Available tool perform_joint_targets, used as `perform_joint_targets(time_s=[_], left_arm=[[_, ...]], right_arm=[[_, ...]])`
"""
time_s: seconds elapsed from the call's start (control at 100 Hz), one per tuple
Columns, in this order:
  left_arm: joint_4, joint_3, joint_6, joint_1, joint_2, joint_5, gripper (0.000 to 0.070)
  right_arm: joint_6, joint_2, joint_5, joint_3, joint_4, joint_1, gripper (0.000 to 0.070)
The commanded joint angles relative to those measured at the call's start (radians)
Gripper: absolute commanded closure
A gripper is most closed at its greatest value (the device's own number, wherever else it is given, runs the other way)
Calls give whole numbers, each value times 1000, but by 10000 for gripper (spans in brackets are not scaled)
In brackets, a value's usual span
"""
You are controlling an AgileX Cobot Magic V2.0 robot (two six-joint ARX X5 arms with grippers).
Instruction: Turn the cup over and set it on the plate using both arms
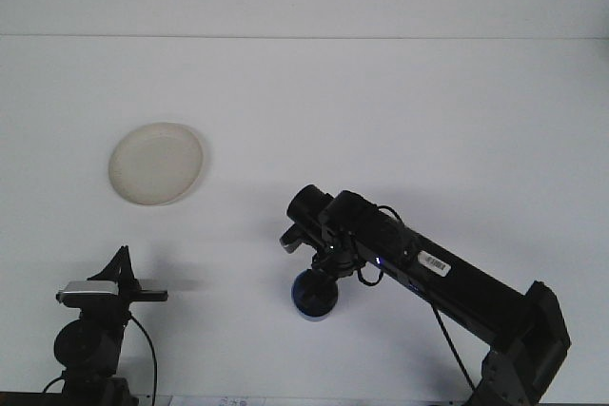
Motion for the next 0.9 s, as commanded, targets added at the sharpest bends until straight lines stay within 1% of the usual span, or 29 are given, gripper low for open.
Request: perform_joint_targets(time_s=[0.0, 0.23, 0.38, 0.45, 0.51, 0.6, 0.66, 0.75, 0.85, 0.89], left_arm=[[11, -19, -5, 0, -2, -1, 685], [11, -19, -5, 0, -2, -1, 685], [11, -19, -5, 0, -2, -1, 685], [11, -19, -5, 0, -2, -1, 685], [11, -19, -5, 0, -2, -1, 685], [11, -19, -5, 0, -2, -1, 684], [11, -19, -5, 0, -2, -1, 684], [11, -19, -5, 0, -2, -1, 685], [11, -19, -5, 0, -2, -1, 685], [11, -19, -5, 0, -2, -1, 684]], right_arm=[[-11, 24, -3, 48, 1, 12, 224], [-39, 17, -3, 193, -106, 12, 217], [-45, -69, 5, 251, -98, 12, 144], [-44, -130, 11, 253, -70, 12, 139], [-37, -204, 37, 253, -41, 11, 139], [-30, -321, 107, 247, 1, 12, 139], [-26, -402, 137, 230, 31, 12, 139], [-14, -529, 157, 164, 96, 12, 139], [16, -709, 206, 1, 212, 12, 140], [37, -794, 246, -95, 273, 12, 140]])
